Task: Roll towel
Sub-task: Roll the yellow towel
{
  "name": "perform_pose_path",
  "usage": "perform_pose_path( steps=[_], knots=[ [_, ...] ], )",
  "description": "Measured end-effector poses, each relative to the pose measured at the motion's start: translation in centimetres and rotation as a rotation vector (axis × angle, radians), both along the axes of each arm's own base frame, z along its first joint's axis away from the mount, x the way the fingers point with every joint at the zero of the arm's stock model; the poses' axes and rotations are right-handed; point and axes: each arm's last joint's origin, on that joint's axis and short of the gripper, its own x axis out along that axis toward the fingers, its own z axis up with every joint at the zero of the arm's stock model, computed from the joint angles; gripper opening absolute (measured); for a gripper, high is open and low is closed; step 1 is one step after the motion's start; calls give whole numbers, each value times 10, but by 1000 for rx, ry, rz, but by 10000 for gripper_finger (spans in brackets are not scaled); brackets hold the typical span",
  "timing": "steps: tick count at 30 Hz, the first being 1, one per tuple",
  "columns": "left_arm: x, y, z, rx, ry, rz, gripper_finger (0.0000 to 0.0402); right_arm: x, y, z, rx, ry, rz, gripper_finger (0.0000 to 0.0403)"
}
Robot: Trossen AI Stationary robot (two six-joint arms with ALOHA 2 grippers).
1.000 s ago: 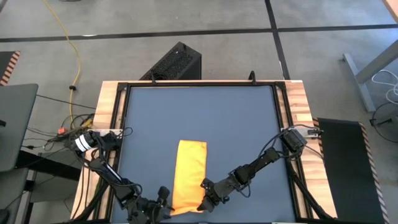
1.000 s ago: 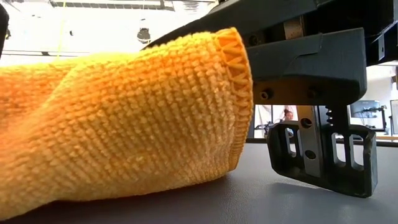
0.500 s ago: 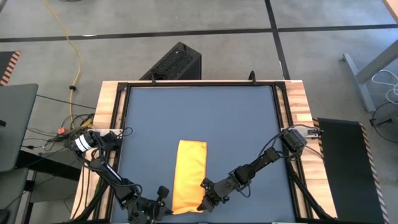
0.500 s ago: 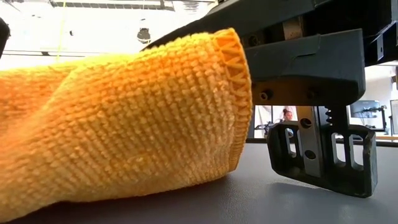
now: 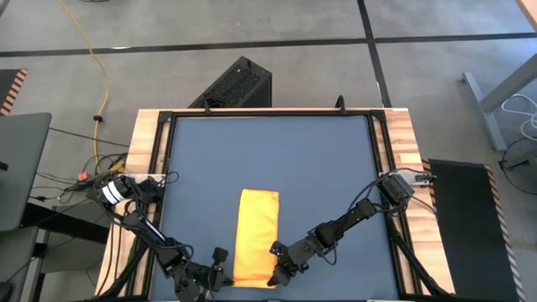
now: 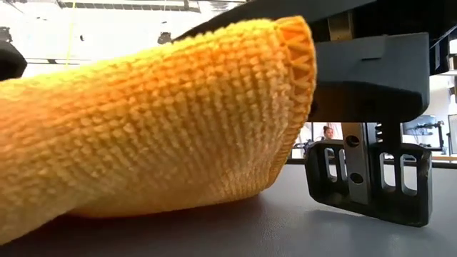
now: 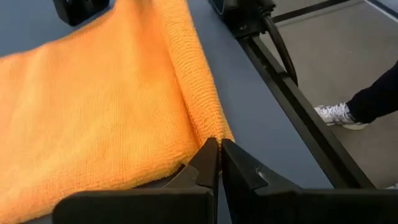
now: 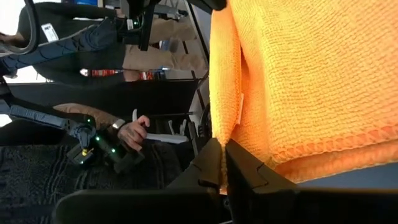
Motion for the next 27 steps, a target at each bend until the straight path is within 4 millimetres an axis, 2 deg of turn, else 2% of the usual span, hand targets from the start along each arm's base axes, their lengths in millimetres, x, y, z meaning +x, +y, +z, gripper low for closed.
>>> perform_pose_path(
  steps=[11, 20, 27],
  knots=[
    [0, 10, -7, -50, 23, -15, 0, 3, -4, 0, 67, 67, -66, 94],
    [-1, 16, -11, -79, 16, -12, 0, 3, -4, 0, 111, 105, -100, 97],
    [0, 18, -12, -72, 15, -21, 0, -3, -7, 11, 58, 160, -90, 97]
  ],
)
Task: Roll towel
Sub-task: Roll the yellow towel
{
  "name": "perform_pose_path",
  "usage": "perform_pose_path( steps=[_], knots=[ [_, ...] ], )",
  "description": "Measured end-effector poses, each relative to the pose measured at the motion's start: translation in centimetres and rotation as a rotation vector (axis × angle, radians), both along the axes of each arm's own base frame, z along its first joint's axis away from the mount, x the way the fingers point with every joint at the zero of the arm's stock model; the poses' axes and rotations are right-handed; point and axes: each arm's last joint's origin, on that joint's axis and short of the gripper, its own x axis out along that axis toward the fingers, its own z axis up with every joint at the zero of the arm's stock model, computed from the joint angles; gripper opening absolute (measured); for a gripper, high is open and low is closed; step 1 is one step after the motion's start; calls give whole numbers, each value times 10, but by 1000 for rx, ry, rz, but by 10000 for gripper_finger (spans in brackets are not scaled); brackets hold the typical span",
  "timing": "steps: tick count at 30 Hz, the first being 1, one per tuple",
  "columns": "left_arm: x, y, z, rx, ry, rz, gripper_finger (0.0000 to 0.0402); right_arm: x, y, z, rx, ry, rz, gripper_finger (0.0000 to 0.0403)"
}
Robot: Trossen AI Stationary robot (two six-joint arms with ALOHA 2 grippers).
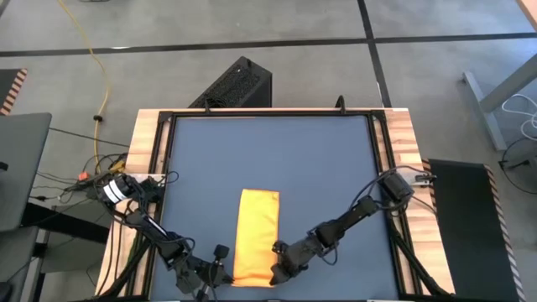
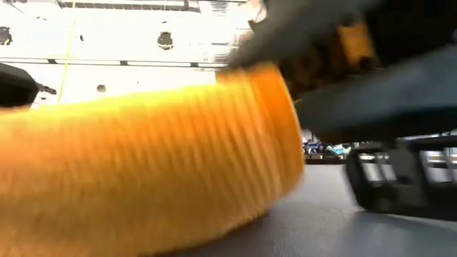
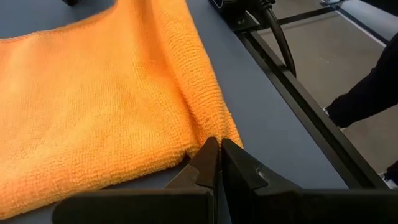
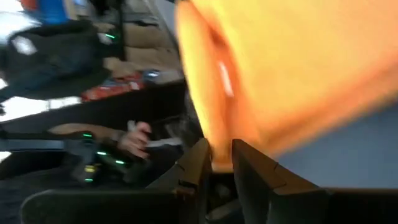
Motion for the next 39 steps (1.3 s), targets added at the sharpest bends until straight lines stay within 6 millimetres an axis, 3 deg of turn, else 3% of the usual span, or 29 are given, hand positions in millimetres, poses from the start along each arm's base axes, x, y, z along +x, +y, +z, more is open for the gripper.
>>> perform_pose_path(
  steps=[8, 12, 20, 26, 32, 39],
  knots=[
    [5, 4, 1, 17, 3, -42, 0, -26, 4, 17, -202, 89, 80, 97],
    [7, 8, 0, 3, -8, -70, 0, -37, 20, 42, -372, -146, 121, 97],
    [12, 17, 7, 19, -12, -167, 0, -51, 45, 64, -811, -591, 204, 97],
    [14, 25, 16, 35, 24, -229, 0, -40, 46, 71, -1075, -696, 264, 98],
    [17, 31, 20, 29, 50, -281, 0, -26, 48, 50, -1149, -663, 360, 98],
    [17, 34, 23, 35, 69, -308, 0, -8, 67, 35, -1180, -668, 390, 98]
  ],
)
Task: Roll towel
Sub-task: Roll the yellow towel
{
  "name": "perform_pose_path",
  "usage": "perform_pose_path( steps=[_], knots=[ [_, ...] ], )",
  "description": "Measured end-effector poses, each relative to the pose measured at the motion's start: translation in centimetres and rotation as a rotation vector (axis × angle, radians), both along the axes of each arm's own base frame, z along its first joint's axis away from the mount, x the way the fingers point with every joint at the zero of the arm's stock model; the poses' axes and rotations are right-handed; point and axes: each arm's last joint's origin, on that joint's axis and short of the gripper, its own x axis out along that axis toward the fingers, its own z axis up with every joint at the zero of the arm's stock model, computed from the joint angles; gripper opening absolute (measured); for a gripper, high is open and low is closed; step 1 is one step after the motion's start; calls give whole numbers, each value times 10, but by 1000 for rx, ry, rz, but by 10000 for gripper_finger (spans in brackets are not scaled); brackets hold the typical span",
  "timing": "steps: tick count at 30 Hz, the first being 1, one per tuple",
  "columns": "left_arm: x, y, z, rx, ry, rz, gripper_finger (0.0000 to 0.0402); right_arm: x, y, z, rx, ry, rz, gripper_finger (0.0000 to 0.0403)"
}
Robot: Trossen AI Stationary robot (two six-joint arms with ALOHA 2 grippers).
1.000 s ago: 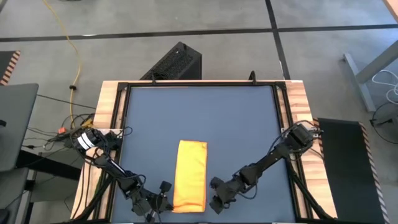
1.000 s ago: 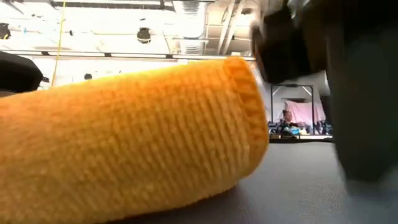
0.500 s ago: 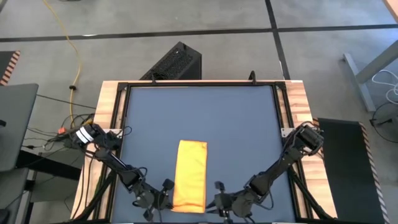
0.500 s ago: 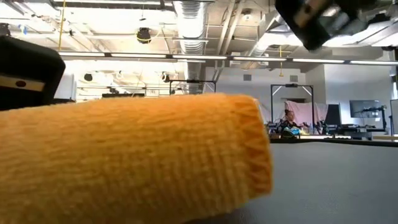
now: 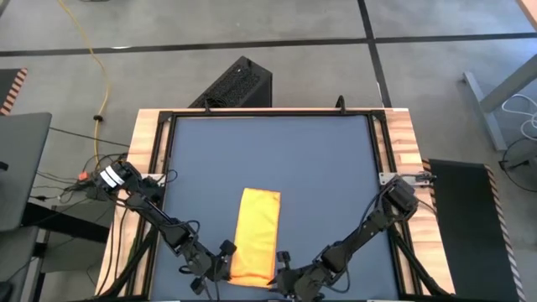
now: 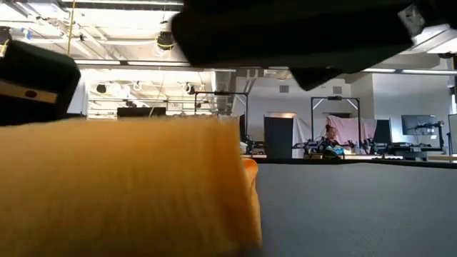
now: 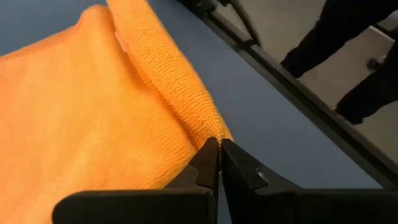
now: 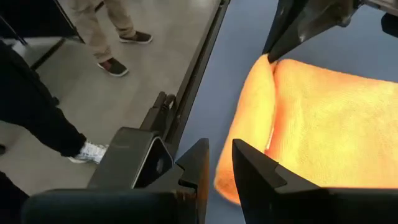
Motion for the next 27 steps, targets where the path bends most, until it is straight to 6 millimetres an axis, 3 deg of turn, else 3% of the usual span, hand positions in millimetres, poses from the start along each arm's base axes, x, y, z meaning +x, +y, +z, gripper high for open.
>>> perform_pose_path(
  steps=[6, 17, 27],
  knots=[
    [1, 2, 1, 8, 7, -31, 0, 11, 8, -9, -47, -4, -31, 98],
    [2, 4, 1, 11, 6, -64, 0, 10, 5, -11, -81, 30, -43, 105],
    [3, 4, 2, -1, 9, -51, 0, 14, 9, -1, -114, 17, -14, 206]
  ],
)
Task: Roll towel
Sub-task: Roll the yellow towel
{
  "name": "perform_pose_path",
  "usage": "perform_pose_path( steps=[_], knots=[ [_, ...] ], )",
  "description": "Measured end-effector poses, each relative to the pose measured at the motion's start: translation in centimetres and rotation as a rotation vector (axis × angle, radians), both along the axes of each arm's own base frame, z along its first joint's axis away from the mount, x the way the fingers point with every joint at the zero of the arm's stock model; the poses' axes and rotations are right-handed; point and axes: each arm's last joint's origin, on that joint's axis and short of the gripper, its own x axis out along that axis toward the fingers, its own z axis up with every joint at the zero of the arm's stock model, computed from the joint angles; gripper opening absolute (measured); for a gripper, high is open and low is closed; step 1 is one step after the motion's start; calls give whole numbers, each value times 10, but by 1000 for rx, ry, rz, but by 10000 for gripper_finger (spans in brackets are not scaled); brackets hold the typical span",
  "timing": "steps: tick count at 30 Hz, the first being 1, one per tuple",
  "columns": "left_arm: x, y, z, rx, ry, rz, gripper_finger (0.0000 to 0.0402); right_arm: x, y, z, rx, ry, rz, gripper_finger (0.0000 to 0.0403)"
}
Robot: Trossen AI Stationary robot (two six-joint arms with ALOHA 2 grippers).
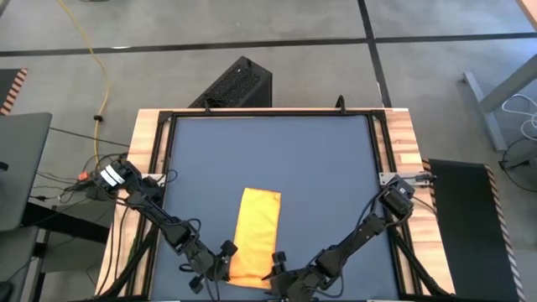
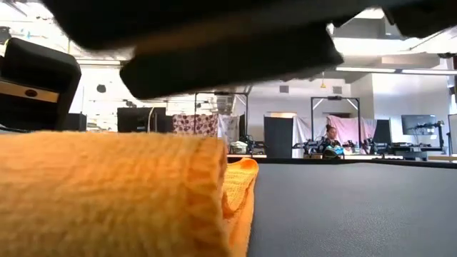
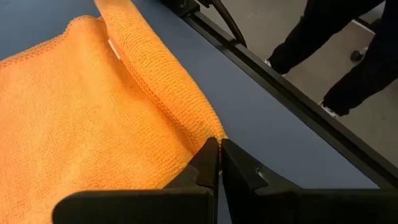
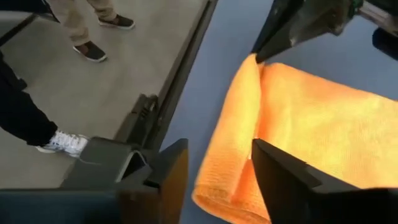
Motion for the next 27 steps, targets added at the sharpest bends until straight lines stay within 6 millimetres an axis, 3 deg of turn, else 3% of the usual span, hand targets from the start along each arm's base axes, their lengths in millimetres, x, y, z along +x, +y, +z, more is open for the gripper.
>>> perform_pose_path(
  steps=[6, 14, 19, 27],
  knots=[
    [4, 3, 1, -14, -6, 26, 0, 0, 1, -9, -2, 30, 19, 240],
    [11, 11, 1, -45, 17, 46, 0, -2, -2, -13, -13, 69, -40, 211],
    [15, 16, 1, -82, 51, 66, 0, -4, -4, -16, 22, 110, -83, 172],
    [12, 19, -3, -191, 194, 103, 0, -4, -4, -16, 60, 125, -110, 62]
  ],
)
